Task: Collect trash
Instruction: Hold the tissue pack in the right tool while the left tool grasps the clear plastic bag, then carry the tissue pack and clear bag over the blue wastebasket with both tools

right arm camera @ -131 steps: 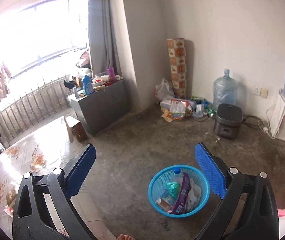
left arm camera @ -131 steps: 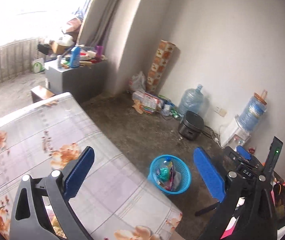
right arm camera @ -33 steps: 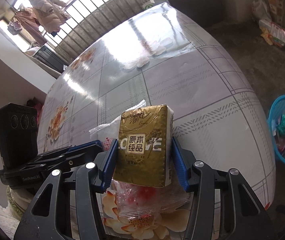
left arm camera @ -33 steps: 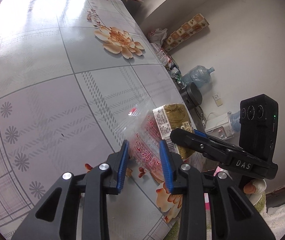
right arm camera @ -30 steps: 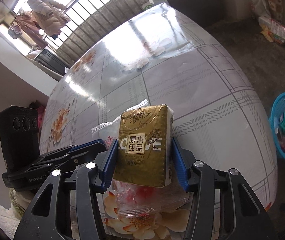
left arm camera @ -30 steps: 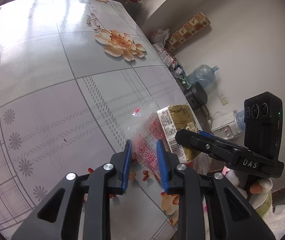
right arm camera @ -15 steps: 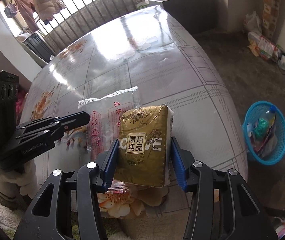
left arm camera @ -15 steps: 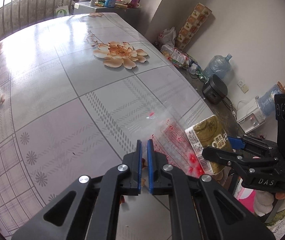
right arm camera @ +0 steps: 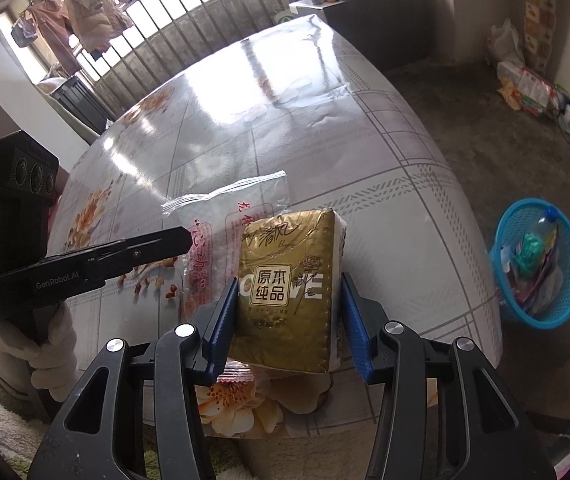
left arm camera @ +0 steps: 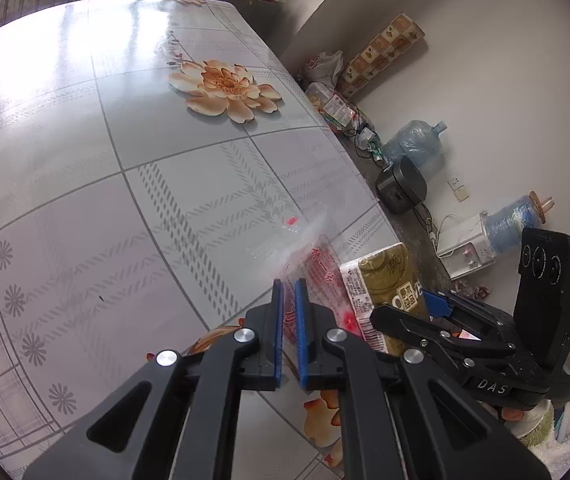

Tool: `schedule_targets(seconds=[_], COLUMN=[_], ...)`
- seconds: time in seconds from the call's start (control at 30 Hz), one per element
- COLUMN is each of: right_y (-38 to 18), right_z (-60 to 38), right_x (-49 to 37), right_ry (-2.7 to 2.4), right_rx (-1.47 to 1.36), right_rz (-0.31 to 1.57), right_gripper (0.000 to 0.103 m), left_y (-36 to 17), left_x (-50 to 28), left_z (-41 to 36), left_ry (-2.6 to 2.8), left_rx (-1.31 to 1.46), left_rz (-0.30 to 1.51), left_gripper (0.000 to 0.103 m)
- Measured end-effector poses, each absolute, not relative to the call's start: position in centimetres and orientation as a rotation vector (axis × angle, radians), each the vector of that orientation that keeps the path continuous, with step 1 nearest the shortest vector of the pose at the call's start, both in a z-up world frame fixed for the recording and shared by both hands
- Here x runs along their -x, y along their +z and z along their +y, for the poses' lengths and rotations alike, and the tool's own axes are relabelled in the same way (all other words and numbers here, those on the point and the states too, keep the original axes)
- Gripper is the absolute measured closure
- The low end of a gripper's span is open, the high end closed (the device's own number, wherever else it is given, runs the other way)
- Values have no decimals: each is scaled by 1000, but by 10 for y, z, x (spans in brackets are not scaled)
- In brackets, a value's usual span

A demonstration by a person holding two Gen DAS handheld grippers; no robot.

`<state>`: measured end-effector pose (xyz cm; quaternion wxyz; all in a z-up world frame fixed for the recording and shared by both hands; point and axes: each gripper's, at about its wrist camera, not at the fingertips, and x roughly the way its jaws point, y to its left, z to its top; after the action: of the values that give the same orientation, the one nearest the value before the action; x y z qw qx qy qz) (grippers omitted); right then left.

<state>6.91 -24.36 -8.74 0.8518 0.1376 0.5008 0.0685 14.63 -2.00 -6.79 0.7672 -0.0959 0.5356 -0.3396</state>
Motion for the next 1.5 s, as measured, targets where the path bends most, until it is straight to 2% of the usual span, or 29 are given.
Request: schedule_targets(seconds=[0.07, 0.1, 0.6, 0.73, 0.8, 0.87, 0.97, 1.5], right_y=[-87, -87, -89, -88, -87, -87, -87, -74], right_z=[-244, -245, -251, -253, -253, -253, -254, -258], right_x=[-69, -68, -67, -67, -67, -67, -68, -67], right_ry=[147, 149, 167, 170, 170, 168, 163, 127], right_rx=[-294, -295, -325, -335, -340, -346, -351, -363], right_rz=[1051, 1050, 1040, 1037, 1036, 1035, 1034, 993], right_gripper=[57, 57, 58, 58, 58, 58, 58, 58], left_y=[-68, -68, -80, -77, -75, -72, -68, -40], left_x=[-147, -148, -162, -157, -155, -151, -146, -123], left_z=[-21, -22, -31, -34, -37, -43, -50, -61], left_ry=[-722, -723, -827, -831, -817, -789, -767, -748], left_rx=[191, 190, 324, 287, 243, 157, 71, -97], left_rz=[1155, 1154, 1182, 1169, 1157, 1131, 1103, 969], left_gripper=[86, 85, 83, 83, 85, 94, 98, 99])
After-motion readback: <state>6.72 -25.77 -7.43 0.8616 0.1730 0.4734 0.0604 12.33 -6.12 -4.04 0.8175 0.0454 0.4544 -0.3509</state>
